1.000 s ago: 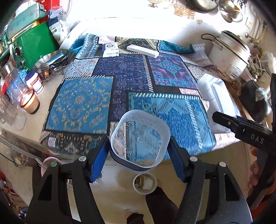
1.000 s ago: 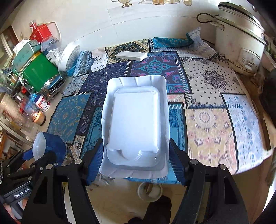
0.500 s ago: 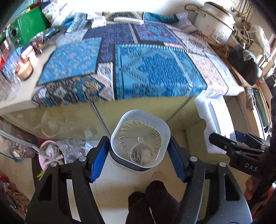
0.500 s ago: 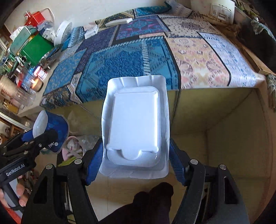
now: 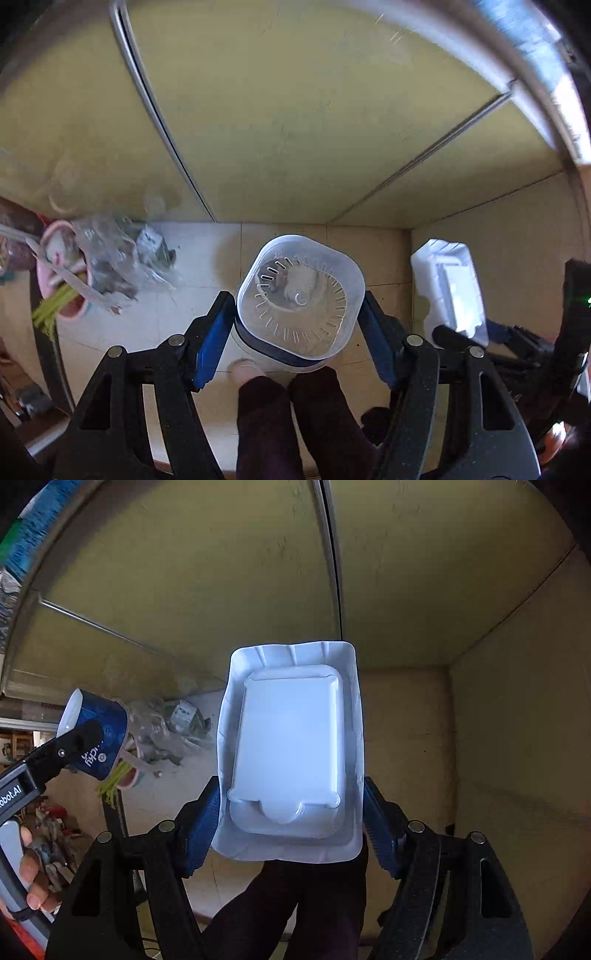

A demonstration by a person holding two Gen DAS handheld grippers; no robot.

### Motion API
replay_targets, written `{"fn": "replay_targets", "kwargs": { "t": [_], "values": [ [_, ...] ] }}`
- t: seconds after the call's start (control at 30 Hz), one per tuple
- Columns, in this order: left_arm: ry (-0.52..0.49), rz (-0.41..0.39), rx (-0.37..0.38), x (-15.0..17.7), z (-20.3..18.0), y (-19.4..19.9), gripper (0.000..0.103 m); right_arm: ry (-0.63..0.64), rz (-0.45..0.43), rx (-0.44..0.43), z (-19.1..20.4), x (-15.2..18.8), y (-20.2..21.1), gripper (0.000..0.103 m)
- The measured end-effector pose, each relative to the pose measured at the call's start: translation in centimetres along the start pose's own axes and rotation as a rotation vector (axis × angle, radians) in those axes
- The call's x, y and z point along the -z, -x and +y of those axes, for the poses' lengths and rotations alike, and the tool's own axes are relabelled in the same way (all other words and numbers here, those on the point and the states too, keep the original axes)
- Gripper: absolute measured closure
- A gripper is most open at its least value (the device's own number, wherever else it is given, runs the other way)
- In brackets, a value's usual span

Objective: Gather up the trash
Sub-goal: 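Carry both held items down over the white floor bin, then open the right tool to drop the tray while the left tool drops the tub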

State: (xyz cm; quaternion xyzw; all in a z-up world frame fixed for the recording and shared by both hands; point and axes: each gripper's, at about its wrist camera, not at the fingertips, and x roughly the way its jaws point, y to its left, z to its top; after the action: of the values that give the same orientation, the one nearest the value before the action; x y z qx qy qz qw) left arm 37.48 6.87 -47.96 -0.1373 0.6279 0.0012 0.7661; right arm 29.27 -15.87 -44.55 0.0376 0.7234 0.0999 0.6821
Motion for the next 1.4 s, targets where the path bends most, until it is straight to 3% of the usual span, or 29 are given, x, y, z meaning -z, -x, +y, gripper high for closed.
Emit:
{"fn": "replay_targets", "kwargs": {
  "t": [0.37,0.6,0.73,0.97,1.4],
  "values": [
    [0.051,0.040,-0.037,0.8,4.0,-18.2,0.036,0.107,0.125,0.020,-1.7,-2.2,-22.2,0.034],
    [0.104,0.081,-0.052,1.2,7.1,-26.0,0.036,0.212,0.196,0.012,-0.9,-4.2,-31.7,0.030],
    [0.130,0.115,-0.029,1.3,7.8,-29.3,0.036,0.266,0.215,0.026,-0.2,-4.4,-33.0,0.030],
    [0.148,0.161,-0.010,1.3,7.5,-32.7,0.036,0.301,0.161,0.000,-1.1,-4.1,-31.9,0.026],
    [0.124,0.272,0.051,2.3,5.1,-38.4,0.036,0.144,0.070,-0.013,-4.3,-3.5,-26.1,0.026]
  ]
}}
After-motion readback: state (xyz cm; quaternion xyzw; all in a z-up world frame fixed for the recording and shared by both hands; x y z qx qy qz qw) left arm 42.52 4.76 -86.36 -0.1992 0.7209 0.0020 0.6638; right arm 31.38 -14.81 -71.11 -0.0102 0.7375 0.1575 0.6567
